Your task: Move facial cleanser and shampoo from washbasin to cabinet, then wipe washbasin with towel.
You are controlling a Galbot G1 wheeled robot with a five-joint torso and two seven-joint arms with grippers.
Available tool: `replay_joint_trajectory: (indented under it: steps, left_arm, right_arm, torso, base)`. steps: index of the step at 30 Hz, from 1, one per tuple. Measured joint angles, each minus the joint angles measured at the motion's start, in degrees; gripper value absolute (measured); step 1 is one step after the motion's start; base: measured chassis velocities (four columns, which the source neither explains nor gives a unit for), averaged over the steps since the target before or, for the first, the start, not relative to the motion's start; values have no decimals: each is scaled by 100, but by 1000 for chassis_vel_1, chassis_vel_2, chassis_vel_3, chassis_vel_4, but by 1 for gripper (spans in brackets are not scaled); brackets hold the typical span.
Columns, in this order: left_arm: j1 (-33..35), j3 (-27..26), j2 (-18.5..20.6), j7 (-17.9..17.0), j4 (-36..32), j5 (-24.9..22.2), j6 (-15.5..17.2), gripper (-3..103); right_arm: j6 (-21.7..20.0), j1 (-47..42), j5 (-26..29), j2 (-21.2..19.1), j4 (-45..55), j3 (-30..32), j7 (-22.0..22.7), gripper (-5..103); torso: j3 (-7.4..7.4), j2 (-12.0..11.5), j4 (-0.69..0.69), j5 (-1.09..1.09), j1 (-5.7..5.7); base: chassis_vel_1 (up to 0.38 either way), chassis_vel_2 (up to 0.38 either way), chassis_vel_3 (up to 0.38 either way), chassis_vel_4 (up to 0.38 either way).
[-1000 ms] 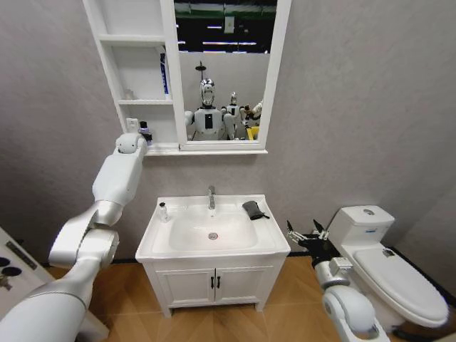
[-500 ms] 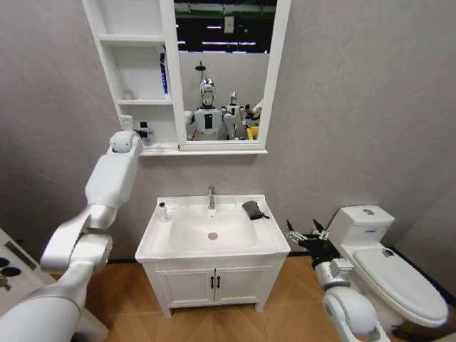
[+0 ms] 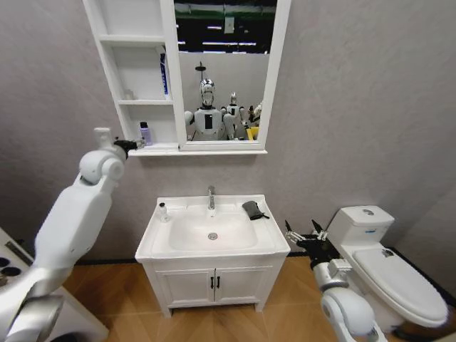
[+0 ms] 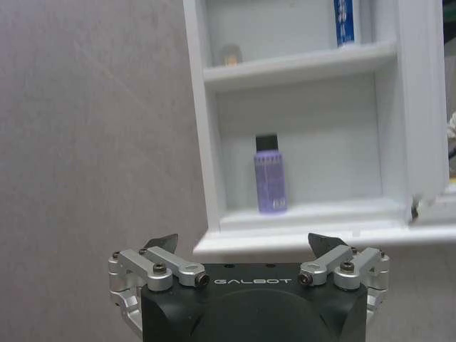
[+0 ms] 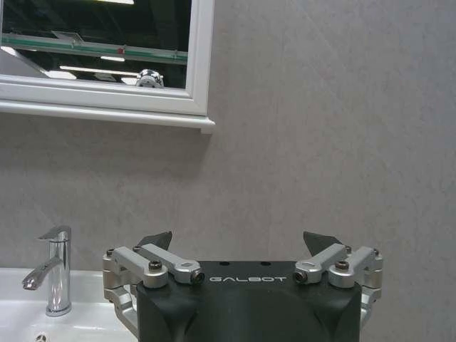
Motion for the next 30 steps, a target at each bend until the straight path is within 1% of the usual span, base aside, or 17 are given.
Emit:
replay_joint_trajectory:
  steps: [2,3,4,5,6,7,8,9,11,12,16,17,19,20,23,28,30]
  left_arm:
    - [758,-272,-107,104,-217,204,-266,100]
    - [758,-272,-107,104,-217,204,-266,100]
    - [978,-331,-218,157,-223,345,-443,100]
    - [1244,-358,-403,284,-161,617,-807,100]
    - [1244,-358,-403,284,-161,617,-807,100]
    - [1513,-361,-632,465,8,1002,-1254,100]
    - [1513,-361,-632,465,8,1002,-1254,100]
    - [1683,-343,-805,613,162,1252,-1543,100]
    - [1913,-231,-1157,847,520,1574,-1933,100]
    - [1913,-231,-1157,847,520,1574,-1933,100]
    - [1851,-75,-1847,1375,1609,2394,-2715,100]
    - [1851,-75,-1847,1375,1609,2394,-2715,100]
    - [1654,-92,-2147,1628,2248,2845,-3103,100]
    - [1654,-92,-2147,1628,2248,2845,-3103,100]
    - [1419,-150,-2448,1867,3037,3132,-3381,100]
    - [1275,-137,-2578,1997,3504,3234,-3463,100]
    - [1124,-155,-2756,2057,3870,3318,-3542,100]
  right_arm:
    - [-4,7,-8,-2,-3,-19,-9,100]
    - [-4,7,-8,-2,-3,-19,-9,100]
    - [-4,6,-16,2,-6,-25,-11,100]
    - [-4,-2,-38,20,-7,-34,-17,100]
    - [-4,-2,-38,20,-7,-34,-17,100]
    - [-4,-22,-61,51,-7,-41,-25,100]
    - [-4,-22,-61,51,-7,-41,-25,100]
    - [-1,-36,-80,66,-7,-42,-29,100]
    - [20,-59,-118,85,-17,-44,-44,100]
    - [20,-59,-118,85,-17,-44,-44,100]
    - [53,-72,-122,81,-23,-21,-51,100]
    - [53,-72,-122,81,-23,-21,-51,100]
    - [59,-73,-111,72,-34,10,-51,100]
    - [59,-73,-111,72,-34,10,-51,100]
    - [69,-58,-82,56,-67,43,-51,100]
    - [76,-33,-77,65,-107,34,-51,100]
    - [80,-7,-78,85,-141,4,-51,100]
  torso:
    - [0,0,0,2,0]
    - [0,0,0,2,0]
    - [0,0,-1,2,0]
    - [0,0,-1,2,0]
    - [0,0,-1,2,0]
    - [1,0,-2,4,1]
    - [1,0,-2,4,1]
    - [1,0,-2,3,1]
    - [1,-1,-2,3,1]
    - [1,-1,-2,3,1]
    - [1,-1,-2,3,2]
    - [1,-1,-2,3,2]
    - [1,-1,-3,4,2]
    - [1,-1,-3,4,2]
    - [2,-1,-3,4,3]
    - [2,-1,-2,4,3]
    - [2,-1,-2,4,3]
  base:
    - [0,0,0,0]
    - [0,0,0,0]
    - [0,0,0,0]
    - [0,0,0,0]
    - [0,0,0,0]
    - [0,0,0,0]
    - [0,0,0,0]
    - [0,0,0,0]
    - [0,0,0,0]
    - [0,0,0,0]
    - [0,0,0,0]
    - [0,0,0,0]
    - [0,0,0,0]
    - [0,0,0,0]
    - [0,0,0,0]
    - [0,0,0,0]
    - [0,0,0,0]
